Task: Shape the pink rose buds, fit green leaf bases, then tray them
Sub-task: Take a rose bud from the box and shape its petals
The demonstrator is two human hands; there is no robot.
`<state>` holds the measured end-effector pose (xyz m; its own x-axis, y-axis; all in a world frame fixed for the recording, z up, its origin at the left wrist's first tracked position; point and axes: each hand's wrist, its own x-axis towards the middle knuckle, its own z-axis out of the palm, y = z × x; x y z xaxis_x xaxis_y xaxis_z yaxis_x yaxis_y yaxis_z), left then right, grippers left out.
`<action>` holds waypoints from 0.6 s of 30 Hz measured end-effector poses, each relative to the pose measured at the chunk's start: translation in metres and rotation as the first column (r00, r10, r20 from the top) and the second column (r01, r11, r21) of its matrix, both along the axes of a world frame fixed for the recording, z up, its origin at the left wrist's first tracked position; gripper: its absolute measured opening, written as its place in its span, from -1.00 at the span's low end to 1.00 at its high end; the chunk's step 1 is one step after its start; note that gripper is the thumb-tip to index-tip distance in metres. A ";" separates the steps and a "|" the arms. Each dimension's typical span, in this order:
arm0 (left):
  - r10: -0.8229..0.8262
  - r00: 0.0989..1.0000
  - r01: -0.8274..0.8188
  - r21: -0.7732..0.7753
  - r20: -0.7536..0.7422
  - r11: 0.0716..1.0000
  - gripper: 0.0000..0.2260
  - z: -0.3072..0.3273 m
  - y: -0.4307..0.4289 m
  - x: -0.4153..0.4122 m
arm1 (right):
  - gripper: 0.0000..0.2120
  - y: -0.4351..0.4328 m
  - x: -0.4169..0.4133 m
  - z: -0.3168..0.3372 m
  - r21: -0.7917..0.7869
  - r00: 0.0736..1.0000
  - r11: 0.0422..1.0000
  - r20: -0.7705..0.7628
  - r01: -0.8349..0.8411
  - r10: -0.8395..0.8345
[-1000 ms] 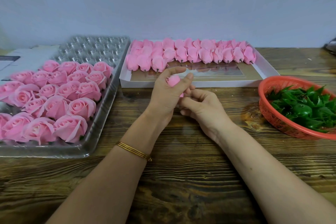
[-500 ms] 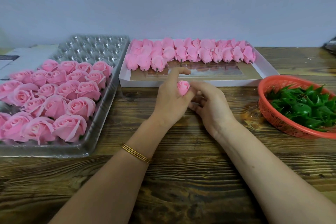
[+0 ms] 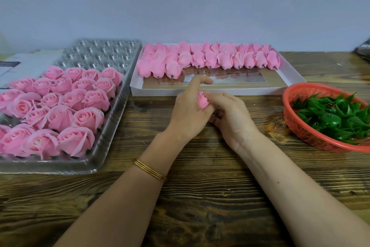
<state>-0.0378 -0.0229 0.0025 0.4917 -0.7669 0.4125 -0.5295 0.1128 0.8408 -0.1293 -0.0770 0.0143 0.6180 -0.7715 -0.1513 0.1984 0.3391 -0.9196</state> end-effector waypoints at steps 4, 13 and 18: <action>0.002 1.000 -0.002 0.001 0.016 1.000 -0.65 0.000 0.000 0.000 | -0.87 0.001 0.000 0.001 0.000 1.000 1.000 -0.002 -0.011 0.011; 0.014 1.000 -0.014 -0.008 0.028 1.000 -0.67 0.000 0.001 -0.001 | -0.78 0.001 0.001 0.001 -0.005 1.000 1.000 0.001 -0.001 0.001; 0.010 0.999 -0.010 -0.007 0.032 1.000 -0.67 0.000 0.001 -0.001 | -0.76 0.001 0.000 0.000 0.001 1.000 1.000 -0.002 0.000 0.000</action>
<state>-0.0388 -0.0216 0.0029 0.4860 -0.7592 0.4331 -0.5570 0.1128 0.8228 -0.1290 -0.0762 0.0145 0.6175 -0.7716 -0.1526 0.1970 0.3396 -0.9197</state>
